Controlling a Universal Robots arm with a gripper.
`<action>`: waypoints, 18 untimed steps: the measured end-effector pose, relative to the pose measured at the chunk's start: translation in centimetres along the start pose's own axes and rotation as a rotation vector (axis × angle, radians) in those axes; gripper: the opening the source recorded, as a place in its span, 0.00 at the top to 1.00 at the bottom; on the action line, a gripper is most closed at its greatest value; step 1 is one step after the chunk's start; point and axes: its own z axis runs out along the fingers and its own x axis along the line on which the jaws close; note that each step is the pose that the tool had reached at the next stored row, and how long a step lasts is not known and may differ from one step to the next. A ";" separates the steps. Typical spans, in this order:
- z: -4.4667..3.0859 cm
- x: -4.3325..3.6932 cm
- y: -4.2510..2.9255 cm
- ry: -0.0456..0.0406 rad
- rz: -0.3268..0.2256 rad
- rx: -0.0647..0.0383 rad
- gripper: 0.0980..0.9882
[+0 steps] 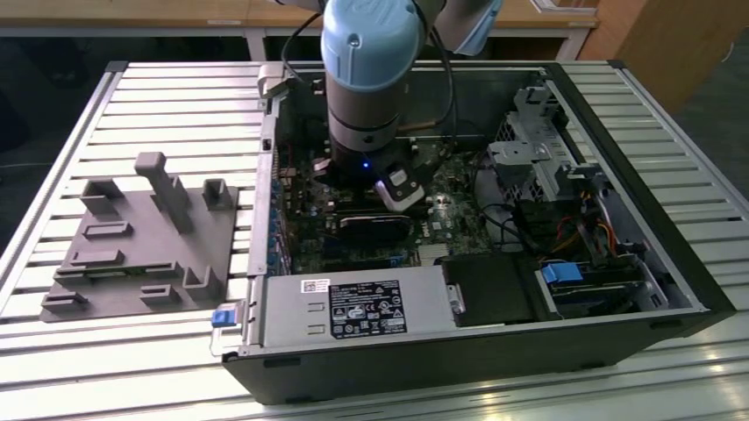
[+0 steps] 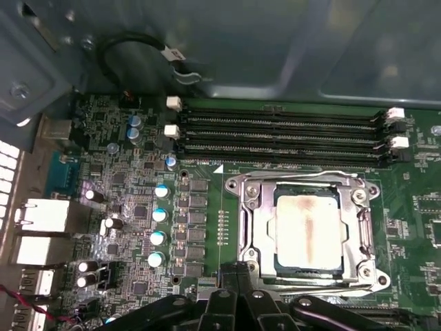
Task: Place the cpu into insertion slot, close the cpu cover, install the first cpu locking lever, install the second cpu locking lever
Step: 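Install the second cpu locking lever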
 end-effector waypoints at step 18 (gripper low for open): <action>-4.25 -0.10 1.22 0.0005 0.000 -0.003 0.99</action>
